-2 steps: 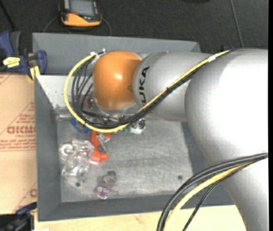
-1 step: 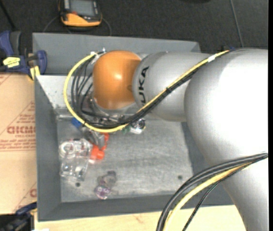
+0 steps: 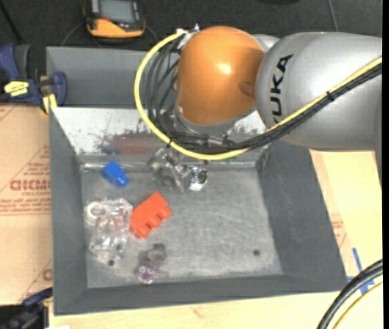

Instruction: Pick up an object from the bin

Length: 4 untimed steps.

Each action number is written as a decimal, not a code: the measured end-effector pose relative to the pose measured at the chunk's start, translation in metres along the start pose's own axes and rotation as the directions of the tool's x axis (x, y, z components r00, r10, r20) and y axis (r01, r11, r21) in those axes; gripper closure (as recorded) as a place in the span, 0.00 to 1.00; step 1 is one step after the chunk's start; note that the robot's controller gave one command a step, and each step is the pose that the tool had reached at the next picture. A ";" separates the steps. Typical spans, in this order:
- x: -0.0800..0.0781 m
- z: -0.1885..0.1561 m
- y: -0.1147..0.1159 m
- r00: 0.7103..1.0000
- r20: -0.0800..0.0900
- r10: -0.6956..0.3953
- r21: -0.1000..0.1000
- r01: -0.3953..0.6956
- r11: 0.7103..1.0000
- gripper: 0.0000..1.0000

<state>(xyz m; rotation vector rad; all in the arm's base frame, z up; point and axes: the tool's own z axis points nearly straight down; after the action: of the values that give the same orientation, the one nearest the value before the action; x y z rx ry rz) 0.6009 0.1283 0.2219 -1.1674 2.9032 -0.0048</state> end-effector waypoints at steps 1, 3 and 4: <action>0.013 0.063 0.076 0.997 -0.014 0.080 -0.012 -0.080 0.997 1.00; 0.029 0.055 0.119 0.953 -0.002 -0.304 -0.009 0.304 0.953 1.00; 0.029 0.055 0.118 0.953 -0.003 -0.302 -0.009 0.302 0.953 0.00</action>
Offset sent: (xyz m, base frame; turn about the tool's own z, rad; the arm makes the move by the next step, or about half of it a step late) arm -0.0574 0.0428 -0.0608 0.0846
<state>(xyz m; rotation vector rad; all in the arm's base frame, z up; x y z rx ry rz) 0.4987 0.1939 0.1655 -1.6008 2.6976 0.0024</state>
